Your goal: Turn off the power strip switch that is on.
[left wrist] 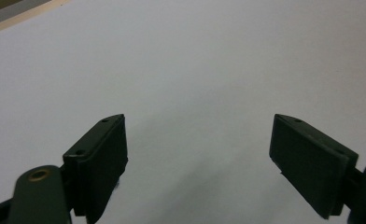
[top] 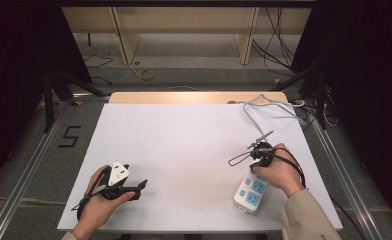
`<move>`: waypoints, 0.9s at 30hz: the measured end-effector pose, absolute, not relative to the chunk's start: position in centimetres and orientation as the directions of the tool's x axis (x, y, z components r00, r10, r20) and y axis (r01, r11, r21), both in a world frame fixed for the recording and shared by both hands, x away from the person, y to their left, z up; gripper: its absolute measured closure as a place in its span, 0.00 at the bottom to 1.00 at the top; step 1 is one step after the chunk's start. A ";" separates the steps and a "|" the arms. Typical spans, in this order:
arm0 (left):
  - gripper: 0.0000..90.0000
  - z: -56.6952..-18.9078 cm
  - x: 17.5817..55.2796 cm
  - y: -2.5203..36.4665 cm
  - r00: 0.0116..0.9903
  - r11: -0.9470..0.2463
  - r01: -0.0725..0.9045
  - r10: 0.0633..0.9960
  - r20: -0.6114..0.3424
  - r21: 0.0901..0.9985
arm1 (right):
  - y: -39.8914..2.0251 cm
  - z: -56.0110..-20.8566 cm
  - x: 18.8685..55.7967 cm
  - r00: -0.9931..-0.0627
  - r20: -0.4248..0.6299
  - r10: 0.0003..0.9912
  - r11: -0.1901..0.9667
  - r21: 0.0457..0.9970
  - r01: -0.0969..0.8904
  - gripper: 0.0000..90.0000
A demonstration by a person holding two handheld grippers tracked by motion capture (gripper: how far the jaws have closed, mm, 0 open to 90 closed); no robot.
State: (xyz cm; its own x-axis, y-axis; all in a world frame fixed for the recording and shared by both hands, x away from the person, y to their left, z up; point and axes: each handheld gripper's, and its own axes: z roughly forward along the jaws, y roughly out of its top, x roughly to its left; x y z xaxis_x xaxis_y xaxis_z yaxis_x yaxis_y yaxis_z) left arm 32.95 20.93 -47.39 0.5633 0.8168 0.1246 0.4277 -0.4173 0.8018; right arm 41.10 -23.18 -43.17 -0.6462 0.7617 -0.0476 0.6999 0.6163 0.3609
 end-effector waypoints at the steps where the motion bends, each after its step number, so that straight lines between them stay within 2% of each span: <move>1: 0.21 -47.4 32.9 20.9 0.563 -0.417 0.428 0.817 0.124 0.802 | -23.2 -43.2 41.1 -0.646 -0.048 0.762 0.616 0.361 0.700 1.00; 18: 0.21 -47.4 33.0 20.9 0.563 -0.416 0.428 0.817 0.123 0.802 | -23.1 -42.9 40.9 -0.652 -0.042 0.757 0.614 0.386 0.688 1.00; 27: 0.21 -47.4 33.0 20.9 0.563 -0.417 0.430 0.817 0.123 0.801 | -23.5 -42.5 40.4 -0.647 -0.045 0.761 0.586 0.475 0.656 1.00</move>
State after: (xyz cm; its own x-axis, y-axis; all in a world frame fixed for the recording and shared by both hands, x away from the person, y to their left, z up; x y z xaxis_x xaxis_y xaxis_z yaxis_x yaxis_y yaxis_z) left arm 32.97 20.94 -47.41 0.5630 0.8172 0.1231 0.4297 -0.4167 0.8011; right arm 40.37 -23.53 -42.50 -0.6472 0.7610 -0.0451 0.6563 0.5864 0.4748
